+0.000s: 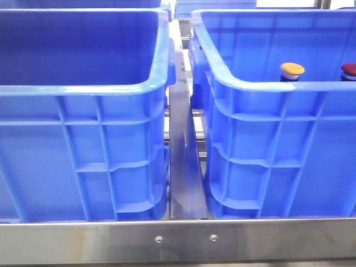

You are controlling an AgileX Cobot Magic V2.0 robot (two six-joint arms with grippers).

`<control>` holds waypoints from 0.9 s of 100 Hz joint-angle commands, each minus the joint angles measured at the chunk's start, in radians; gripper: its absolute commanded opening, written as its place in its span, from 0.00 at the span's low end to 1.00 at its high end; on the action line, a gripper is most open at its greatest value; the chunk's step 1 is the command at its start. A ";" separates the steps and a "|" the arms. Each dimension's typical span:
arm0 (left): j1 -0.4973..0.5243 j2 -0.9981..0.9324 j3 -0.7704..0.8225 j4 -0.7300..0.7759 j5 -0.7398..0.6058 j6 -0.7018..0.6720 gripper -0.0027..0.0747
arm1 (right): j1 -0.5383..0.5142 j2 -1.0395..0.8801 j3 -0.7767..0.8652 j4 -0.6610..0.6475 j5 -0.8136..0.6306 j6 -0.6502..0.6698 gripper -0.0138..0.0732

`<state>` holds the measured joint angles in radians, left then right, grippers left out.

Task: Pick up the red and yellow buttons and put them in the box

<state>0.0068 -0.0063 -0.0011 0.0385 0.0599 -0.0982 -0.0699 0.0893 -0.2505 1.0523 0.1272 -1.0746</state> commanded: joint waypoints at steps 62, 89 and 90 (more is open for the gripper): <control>-0.001 -0.028 0.019 -0.004 -0.079 -0.003 0.01 | 0.001 -0.114 0.284 -1.136 -0.249 1.192 0.09; -0.001 -0.028 0.019 -0.004 -0.079 -0.003 0.01 | 0.001 -0.120 0.284 -1.136 -0.240 1.192 0.09; -0.001 -0.028 0.019 -0.004 -0.079 -0.003 0.01 | 0.001 -0.120 0.284 -1.136 -0.240 1.192 0.09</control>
<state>0.0068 -0.0063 -0.0011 0.0385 0.0599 -0.0982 -0.0699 -0.0084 0.0275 -0.0709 -0.0437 0.1139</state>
